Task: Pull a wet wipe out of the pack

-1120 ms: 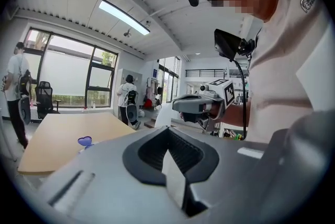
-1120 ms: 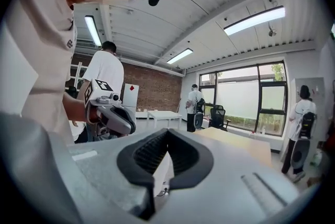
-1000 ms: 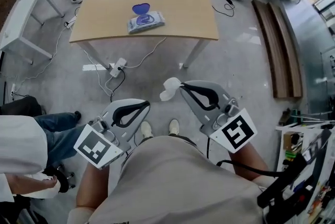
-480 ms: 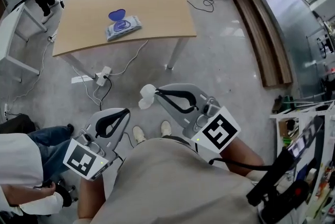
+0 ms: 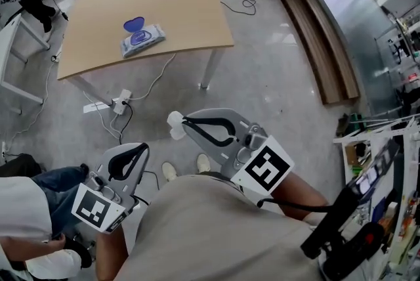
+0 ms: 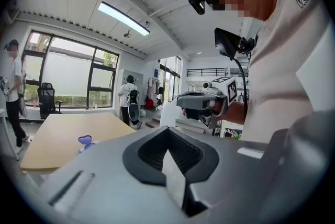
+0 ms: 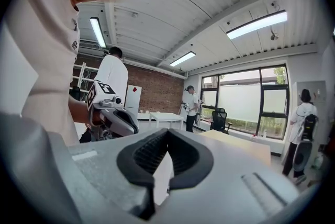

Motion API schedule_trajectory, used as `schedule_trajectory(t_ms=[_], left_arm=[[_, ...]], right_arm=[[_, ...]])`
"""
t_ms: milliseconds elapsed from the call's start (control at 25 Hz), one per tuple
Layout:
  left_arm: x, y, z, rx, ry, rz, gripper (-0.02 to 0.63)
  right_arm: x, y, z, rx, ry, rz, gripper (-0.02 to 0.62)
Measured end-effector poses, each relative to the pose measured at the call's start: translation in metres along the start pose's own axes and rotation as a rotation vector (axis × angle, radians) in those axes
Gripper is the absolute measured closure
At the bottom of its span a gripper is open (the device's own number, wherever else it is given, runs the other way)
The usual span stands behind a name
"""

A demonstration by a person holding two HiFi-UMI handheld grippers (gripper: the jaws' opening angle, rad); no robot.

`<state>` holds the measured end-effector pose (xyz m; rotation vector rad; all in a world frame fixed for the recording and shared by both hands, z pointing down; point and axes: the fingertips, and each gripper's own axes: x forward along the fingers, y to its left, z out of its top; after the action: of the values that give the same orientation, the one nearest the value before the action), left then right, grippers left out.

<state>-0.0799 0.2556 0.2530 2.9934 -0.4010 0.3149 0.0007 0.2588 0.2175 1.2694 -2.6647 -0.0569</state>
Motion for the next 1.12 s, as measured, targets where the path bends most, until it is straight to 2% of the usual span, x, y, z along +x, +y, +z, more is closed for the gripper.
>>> schedule_trajectory(t_ms=[480,1000,1120], left_arm=[[0.0032,0.0035,0.005,0.022,-0.016,0.005,0.601],[0.0014,0.0044,-0.0037,-0.005,0.01,0.007,0.601],[0.0022,0.006,-0.0008,0.009,-0.009,0.016,0.601]], right_arm=[[-0.0026,-0.001,0.0042,-0.021,-0.005,0.005,0.594],[0.0005,0.0024,0.0037,-0.045,0.006,0.032,0.594],[0.001,0.0039,0.0035,-0.054,0.006,0.039,0.594]])
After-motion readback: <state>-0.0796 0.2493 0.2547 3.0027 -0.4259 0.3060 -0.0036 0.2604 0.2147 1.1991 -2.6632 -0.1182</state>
